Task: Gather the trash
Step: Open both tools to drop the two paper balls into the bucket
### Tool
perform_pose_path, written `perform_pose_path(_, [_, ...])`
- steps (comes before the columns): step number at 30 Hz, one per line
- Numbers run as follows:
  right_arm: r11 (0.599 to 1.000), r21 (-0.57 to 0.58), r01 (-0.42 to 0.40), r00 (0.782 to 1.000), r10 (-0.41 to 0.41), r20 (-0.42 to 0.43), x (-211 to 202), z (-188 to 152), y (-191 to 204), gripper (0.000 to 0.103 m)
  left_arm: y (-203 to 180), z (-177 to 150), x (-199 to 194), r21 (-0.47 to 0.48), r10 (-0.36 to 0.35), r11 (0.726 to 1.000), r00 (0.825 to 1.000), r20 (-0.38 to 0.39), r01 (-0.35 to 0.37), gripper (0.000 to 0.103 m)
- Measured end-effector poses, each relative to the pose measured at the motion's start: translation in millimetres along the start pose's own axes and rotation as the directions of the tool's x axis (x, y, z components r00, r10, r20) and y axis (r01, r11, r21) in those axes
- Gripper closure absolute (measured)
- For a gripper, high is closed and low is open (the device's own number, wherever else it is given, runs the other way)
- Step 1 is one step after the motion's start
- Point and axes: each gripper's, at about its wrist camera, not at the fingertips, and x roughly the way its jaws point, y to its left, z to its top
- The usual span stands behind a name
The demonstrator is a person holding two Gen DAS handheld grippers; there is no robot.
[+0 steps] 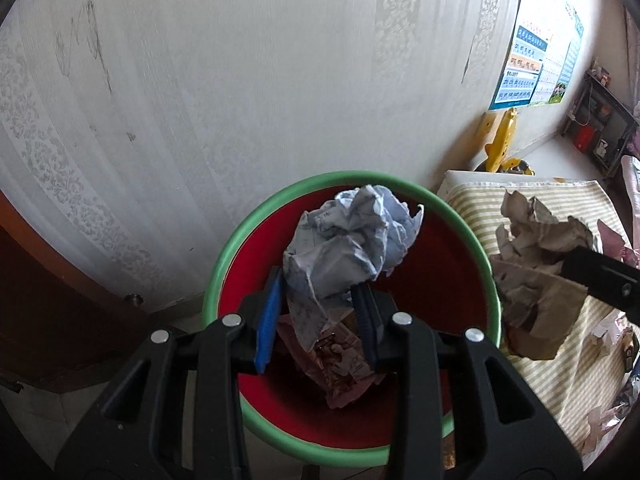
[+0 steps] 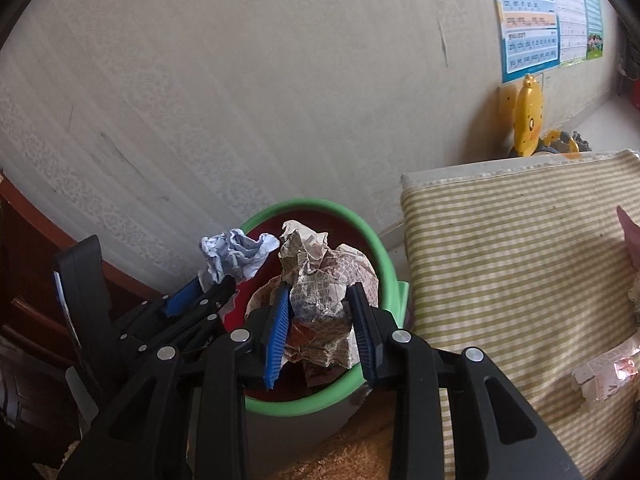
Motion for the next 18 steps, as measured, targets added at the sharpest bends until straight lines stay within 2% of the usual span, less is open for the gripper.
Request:
perform_pose_path(2, [1.0,-0.004,-0.01,1.0,0.01,-0.006,2,2,2,0.072,2,1,2,-0.014,0.011,1.0,1.0,-0.003,-0.011,0.067])
perform_pose_path(4, [1.0,-0.008,-0.016,1.0,0.016,-0.001,2,3,4,0.068,5,1,3,-0.026,0.017,1.0,1.0,-0.008,-0.017,0.061])
perform_pose_path(5, [1.0,-0.008,-0.022,1.0,0.022,0.003,1,4,5,0.061,7,1,3,-0.033,0.032,0.999,0.999,-0.007,-0.032,0.046])
perform_pose_path(6, [1.0,-0.006,-0.028,1.0,0.028,0.005,1,4,5,0.057,9,1,1,-0.043,0.038,0.998,0.999,0.005,-0.037,0.039])
perform_pose_path(7, [0.999,-0.001,-0.033,0.999,0.033,0.012,-1,5,5,0.051,12,1,-1,-0.051,0.037,0.998,0.999,0.012,-0.036,0.039])
perform_pose_path(13, [0.999,0.024,-0.038,0.999,0.037,0.028,-11,5,0,0.051,11,2,-10,-0.038,0.038,0.999,0.999,0.019,-0.037,0.039])
perform_pose_path(18, [0.998,0.056,0.006,0.999,-0.008,0.038,-31,-5,-21,0.051,-3,2,-16,-0.009,0.006,1.0,1.0,0.017,-0.006,0.039])
